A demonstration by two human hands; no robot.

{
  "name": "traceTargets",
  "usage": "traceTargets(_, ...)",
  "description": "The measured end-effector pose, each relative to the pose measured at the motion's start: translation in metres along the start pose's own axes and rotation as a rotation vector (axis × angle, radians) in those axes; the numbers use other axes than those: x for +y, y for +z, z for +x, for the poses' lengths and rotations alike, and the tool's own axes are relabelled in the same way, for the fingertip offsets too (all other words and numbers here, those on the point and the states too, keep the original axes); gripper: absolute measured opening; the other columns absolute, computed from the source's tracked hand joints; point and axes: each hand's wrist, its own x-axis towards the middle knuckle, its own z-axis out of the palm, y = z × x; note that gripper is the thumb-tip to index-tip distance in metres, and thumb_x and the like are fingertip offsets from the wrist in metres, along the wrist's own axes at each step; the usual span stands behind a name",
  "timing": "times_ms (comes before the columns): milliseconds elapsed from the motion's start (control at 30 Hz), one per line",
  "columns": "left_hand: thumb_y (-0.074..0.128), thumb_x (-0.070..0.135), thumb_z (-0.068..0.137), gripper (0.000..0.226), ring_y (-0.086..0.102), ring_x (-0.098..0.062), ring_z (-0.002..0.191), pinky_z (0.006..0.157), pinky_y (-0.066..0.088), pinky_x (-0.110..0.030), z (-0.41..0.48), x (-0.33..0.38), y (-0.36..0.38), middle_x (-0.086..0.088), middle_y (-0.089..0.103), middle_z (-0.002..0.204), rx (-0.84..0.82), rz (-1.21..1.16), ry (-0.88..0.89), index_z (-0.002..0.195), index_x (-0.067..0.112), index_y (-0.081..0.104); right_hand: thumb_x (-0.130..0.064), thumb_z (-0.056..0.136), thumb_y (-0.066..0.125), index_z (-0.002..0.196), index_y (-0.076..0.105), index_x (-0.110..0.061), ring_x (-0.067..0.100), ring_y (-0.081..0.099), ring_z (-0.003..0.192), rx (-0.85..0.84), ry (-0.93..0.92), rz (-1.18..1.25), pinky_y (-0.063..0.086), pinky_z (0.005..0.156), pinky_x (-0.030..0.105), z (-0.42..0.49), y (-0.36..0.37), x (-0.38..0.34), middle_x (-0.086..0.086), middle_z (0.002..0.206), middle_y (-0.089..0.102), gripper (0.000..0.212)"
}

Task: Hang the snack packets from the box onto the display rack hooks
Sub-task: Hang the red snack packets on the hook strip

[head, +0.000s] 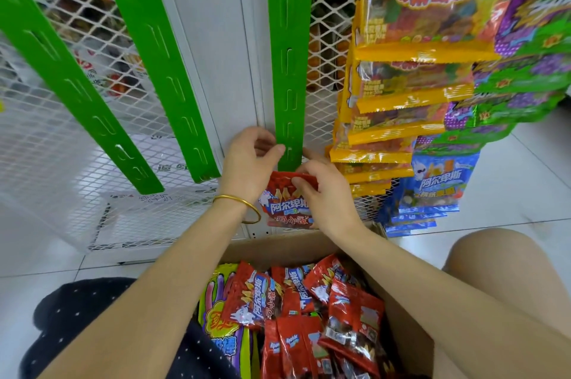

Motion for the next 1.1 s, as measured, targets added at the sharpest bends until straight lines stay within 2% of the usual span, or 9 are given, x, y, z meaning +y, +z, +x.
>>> traceTargets(67, 0.063, 0.016, 0.086, 0.010, 0.054, -0.007, 0.071, 0.063, 0.043, -0.009, -0.002, 0.003, -0.002, 0.004, 0.057, 0.076, -0.036, 0.021, -0.019, 0.084, 0.015, 0.053, -0.011, 0.089, 0.059, 0.089, 0.064, -0.008, 0.009, 0.049, 0.088, -0.001, 0.000, 0.021, 0.032, 0.066, 0.009, -0.003, -0.003, 0.000, -0.001, 0.094, 0.061, 0.006)
traceTargets(167, 0.061, 0.024, 0.088, 0.019, 0.057, -0.022, 0.073, 0.067, 0.048, -0.033, -0.003, 0.005, -0.006, -0.015, 0.063, 0.080, -0.130, 0.036, -0.053, 0.084, 0.007, 0.054, -0.014, 0.089, 0.059, 0.089, 0.065, -0.009, 0.007, 0.045, 0.082, 0.008, 0.027, 0.046, 0.033, 0.067, 0.005, -0.005, -0.005, 0.001, -0.007, 0.084, 0.056, 0.007)
traceTargets(267, 0.059, 0.027, 0.089, 0.027, 0.054, -0.021, 0.060, 0.055, 0.043, -0.025, -0.005, 0.008, -0.011, -0.015, 0.060, 0.068, -0.200, 0.078, -0.034, 0.082, 0.002, 0.054, -0.018, 0.091, 0.058, 0.088, 0.064, -0.012, 0.009, 0.048, 0.081, 0.038, 0.045, 0.066, 0.035, 0.066, 0.011, -0.006, -0.008, 0.001, -0.004, 0.083, 0.058, 0.009)
traceTargets(367, 0.059, 0.031, 0.088, 0.034, 0.064, -0.036, 0.076, 0.070, 0.053, -0.044, -0.006, 0.007, -0.014, -0.024, 0.067, 0.082, -0.240, 0.077, -0.049, 0.090, -0.003, 0.058, -0.020, 0.092, 0.057, 0.089, 0.064, -0.011, 0.013, 0.052, 0.081, 0.089, 0.015, 0.078, 0.040, 0.069, 0.024, -0.007, -0.009, -0.002, -0.003, 0.081, 0.060, 0.011)
traceTargets(467, 0.060, 0.037, 0.086, 0.041, 0.065, -0.038, 0.083, 0.075, 0.052, -0.053, -0.008, 0.010, -0.015, -0.027, 0.067, 0.089, -0.278, 0.056, -0.074, 0.095, -0.003, 0.061, -0.022, 0.092, 0.057, 0.089, 0.064, -0.011, 0.013, 0.051, 0.080, 0.136, -0.013, 0.050, 0.039, 0.067, 0.025, -0.007, -0.008, -0.005, -0.004, 0.080, 0.059, 0.013)
traceTargets(733, 0.059, 0.030, 0.089, 0.033, 0.069, -0.029, 0.080, 0.074, 0.054, -0.042, -0.009, 0.016, -0.020, -0.020, 0.070, 0.089, -0.331, 0.022, -0.144, 0.098, -0.002, 0.061, -0.029, 0.094, 0.053, 0.087, 0.061, -0.013, 0.011, 0.050, 0.073, 0.244, 0.022, -0.002, 0.033, 0.058, 0.024, -0.008, 0.004, -0.005, -0.003, 0.077, 0.058, 0.019)
traceTargets(900, 0.060, 0.031, 0.088, 0.031, 0.067, -0.033, 0.085, 0.075, 0.053, -0.042, -0.009, 0.012, -0.021, -0.020, 0.070, 0.089, -0.298, 0.001, -0.149, 0.095, 0.001, 0.064, -0.027, 0.096, 0.049, 0.088, 0.055, -0.013, 0.012, 0.049, 0.072, 0.147, -0.006, -0.061, 0.033, 0.057, 0.025, -0.011, 0.009, 0.003, -0.002, 0.082, 0.054, 0.017)
traceTargets(1000, 0.060, 0.031, 0.088, 0.024, 0.067, -0.030, 0.079, 0.067, 0.051, -0.037, -0.009, 0.006, -0.022, -0.017, 0.069, 0.081, -0.298, 0.042, -0.100, 0.080, 0.009, 0.060, -0.023, 0.097, 0.045, 0.090, 0.049, -0.011, 0.016, 0.049, 0.073, 0.091, 0.016, -0.035, 0.039, 0.060, 0.032, -0.018, 0.013, 0.010, 0.001, 0.084, 0.050, 0.015)
traceTargets(1100, 0.059, 0.029, 0.089, 0.024, 0.057, -0.018, 0.062, 0.053, 0.042, -0.020, -0.011, 0.002, -0.021, -0.004, 0.061, 0.062, -0.293, 0.085, -0.038, 0.068, 0.020, 0.049, -0.021, 0.098, 0.044, 0.097, 0.048, -0.005, 0.021, 0.054, 0.076, 0.076, 0.036, 0.008, 0.045, 0.063, 0.038, -0.021, 0.011, 0.014, 0.004, 0.087, 0.052, 0.017)
